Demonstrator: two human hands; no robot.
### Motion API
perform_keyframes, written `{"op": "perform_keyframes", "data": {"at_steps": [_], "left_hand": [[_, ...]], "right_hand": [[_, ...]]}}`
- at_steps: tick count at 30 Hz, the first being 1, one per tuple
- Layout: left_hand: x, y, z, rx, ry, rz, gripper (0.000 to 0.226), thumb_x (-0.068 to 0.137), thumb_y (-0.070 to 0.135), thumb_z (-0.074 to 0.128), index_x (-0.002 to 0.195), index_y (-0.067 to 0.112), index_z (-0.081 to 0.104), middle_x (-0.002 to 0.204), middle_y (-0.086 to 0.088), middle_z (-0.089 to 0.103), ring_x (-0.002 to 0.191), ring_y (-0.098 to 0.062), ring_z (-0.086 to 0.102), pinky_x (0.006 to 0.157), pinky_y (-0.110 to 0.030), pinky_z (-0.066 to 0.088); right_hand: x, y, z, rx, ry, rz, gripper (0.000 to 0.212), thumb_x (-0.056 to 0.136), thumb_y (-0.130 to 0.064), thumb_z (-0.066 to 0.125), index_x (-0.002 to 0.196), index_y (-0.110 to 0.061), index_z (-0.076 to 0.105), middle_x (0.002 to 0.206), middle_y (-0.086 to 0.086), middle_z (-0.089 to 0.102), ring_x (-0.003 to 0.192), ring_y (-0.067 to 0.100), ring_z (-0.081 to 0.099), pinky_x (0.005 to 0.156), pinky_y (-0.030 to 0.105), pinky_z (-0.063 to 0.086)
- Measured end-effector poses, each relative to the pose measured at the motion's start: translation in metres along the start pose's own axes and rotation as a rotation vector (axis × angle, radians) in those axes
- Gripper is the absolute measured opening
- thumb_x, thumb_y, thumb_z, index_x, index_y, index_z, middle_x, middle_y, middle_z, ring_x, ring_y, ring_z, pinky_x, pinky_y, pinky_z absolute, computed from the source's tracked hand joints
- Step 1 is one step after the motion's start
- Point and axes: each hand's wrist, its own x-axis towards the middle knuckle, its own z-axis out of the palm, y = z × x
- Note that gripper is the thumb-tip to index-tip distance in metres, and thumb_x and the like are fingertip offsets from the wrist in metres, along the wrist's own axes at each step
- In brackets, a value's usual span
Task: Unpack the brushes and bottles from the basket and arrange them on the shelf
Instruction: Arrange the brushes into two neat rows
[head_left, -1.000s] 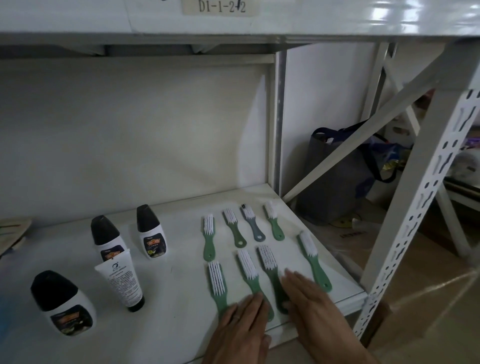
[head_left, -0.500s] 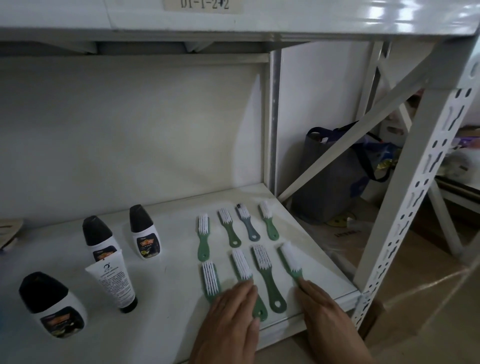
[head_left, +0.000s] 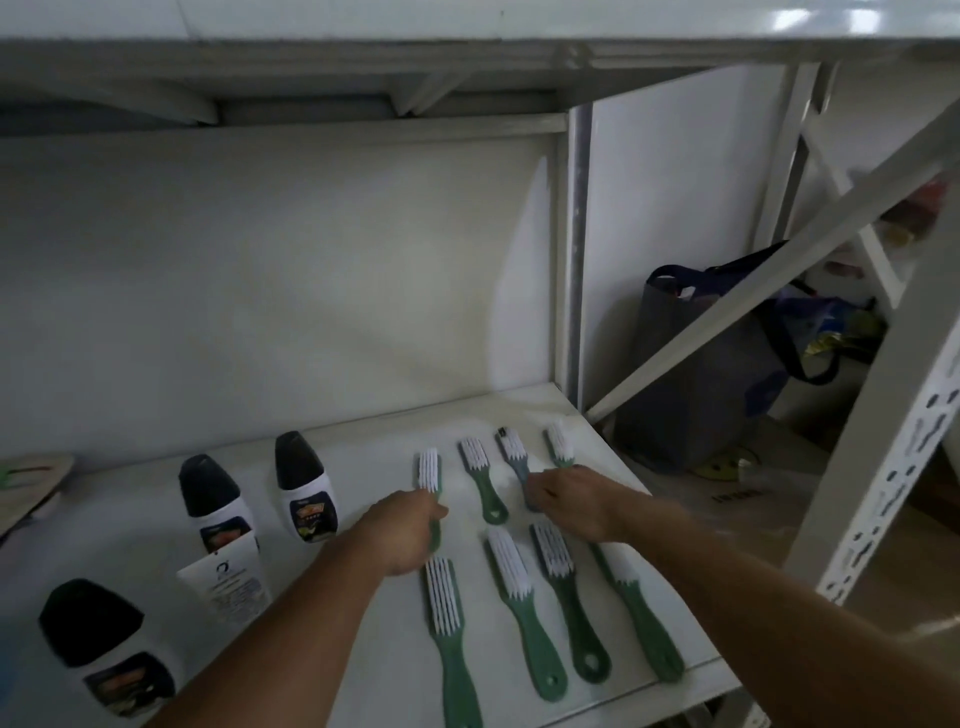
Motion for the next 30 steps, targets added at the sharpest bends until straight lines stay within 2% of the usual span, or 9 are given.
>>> {"op": "perform_keyframes", "data": {"at_steps": [4,8,12,19,22,24,26,28,30], "left_hand": [[0.002,-0.016,0.009,-0.079,-0.05,0.047,0.055,0.098,0.022,0.052,0.15,0.019,0.035,0.16,-0.003,0.026,0.143,-0.022,0.033,0.118,-0.031,0.027],[-0.001,-0.016,0.018,-0.135,0.06,0.086,0.051,0.099,0.015,0.051,0.148,0.013,0.039,0.157,-0.007,0.032,0.137,-0.019,0.041,0.104,-0.014,0.029],[-0.004,-0.009,0.017,-0.12,0.126,0.112,0.041,0.097,0.012,0.051,0.138,0.007,0.05,0.147,-0.011,0.047,0.129,-0.024,0.05,0.106,-0.028,0.04],[-0.003,-0.006,0.015,-0.092,0.148,0.116,0.039,0.098,0.015,0.052,0.136,0.009,0.051,0.146,-0.011,0.048,0.129,-0.025,0.049,0.107,-0.033,0.041],[-0.004,-0.005,0.015,-0.052,0.165,0.122,0.042,0.098,0.017,0.051,0.139,0.01,0.049,0.15,-0.009,0.043,0.133,-0.025,0.044,0.111,-0.035,0.037],[-0.004,-0.004,0.014,-0.025,0.171,0.132,0.041,0.099,0.017,0.05,0.139,0.008,0.05,0.15,-0.009,0.042,0.134,-0.026,0.043,0.111,-0.035,0.036],[-0.005,-0.003,0.013,-0.006,0.173,0.138,0.038,0.099,0.017,0.049,0.135,0.005,0.053,0.147,-0.011,0.044,0.133,-0.027,0.043,0.109,-0.035,0.037],[-0.007,-0.004,0.014,-0.005,0.184,0.144,0.037,0.1,0.017,0.049,0.134,0.003,0.053,0.147,-0.011,0.044,0.133,-0.027,0.043,0.108,-0.034,0.036],[-0.007,-0.005,0.016,-0.005,0.207,0.159,0.037,0.1,0.017,0.049,0.134,0.004,0.053,0.148,-0.009,0.044,0.133,-0.025,0.043,0.108,-0.032,0.035]], "right_hand": [[0.026,-0.019,0.009,-0.065,-0.094,-0.039,0.039,0.103,-0.024,0.034,0.132,-0.007,0.054,0.136,0.016,0.056,0.118,0.033,0.055,0.101,0.044,0.043],[0.035,-0.04,0.023,-0.081,-0.168,-0.018,0.044,0.105,-0.026,0.026,0.129,-0.001,0.054,0.132,0.02,0.054,0.12,0.036,0.053,0.1,0.041,0.041],[0.038,-0.046,0.026,-0.045,-0.184,0.032,0.049,0.104,-0.03,0.019,0.128,0.0,0.05,0.137,0.024,0.049,0.122,0.036,0.048,0.104,0.045,0.038],[0.042,-0.042,0.028,0.014,-0.148,0.004,0.047,0.105,-0.029,0.019,0.11,0.001,0.055,0.125,0.021,0.052,0.112,0.034,0.053,0.1,0.045,0.041],[0.043,-0.044,0.031,0.047,-0.105,0.027,0.041,0.105,-0.021,0.027,0.13,0.005,0.046,0.134,0.024,0.049,0.121,0.039,0.049,0.103,0.044,0.039],[0.039,-0.043,0.028,0.051,-0.049,0.067,0.046,0.104,-0.023,0.031,0.146,-0.004,0.035,0.146,0.02,0.042,0.132,0.037,0.043,0.107,0.041,0.036],[0.033,-0.036,0.022,0.078,-0.001,0.072,0.039,0.105,-0.023,0.029,0.133,-0.002,0.048,0.141,0.021,0.046,0.129,0.036,0.046,0.106,0.041,0.037],[0.027,-0.023,0.017,0.086,-0.005,0.075,0.04,0.105,-0.026,0.024,0.106,-0.006,0.059,0.121,0.019,0.056,0.113,0.033,0.057,0.099,0.043,0.044],[0.026,-0.012,0.017,0.007,-0.026,0.05,0.041,0.104,-0.027,0.022,0.08,-0.015,0.052,0.101,0.013,0.057,0.098,0.03,0.06,0.092,0.045,0.047]]}}
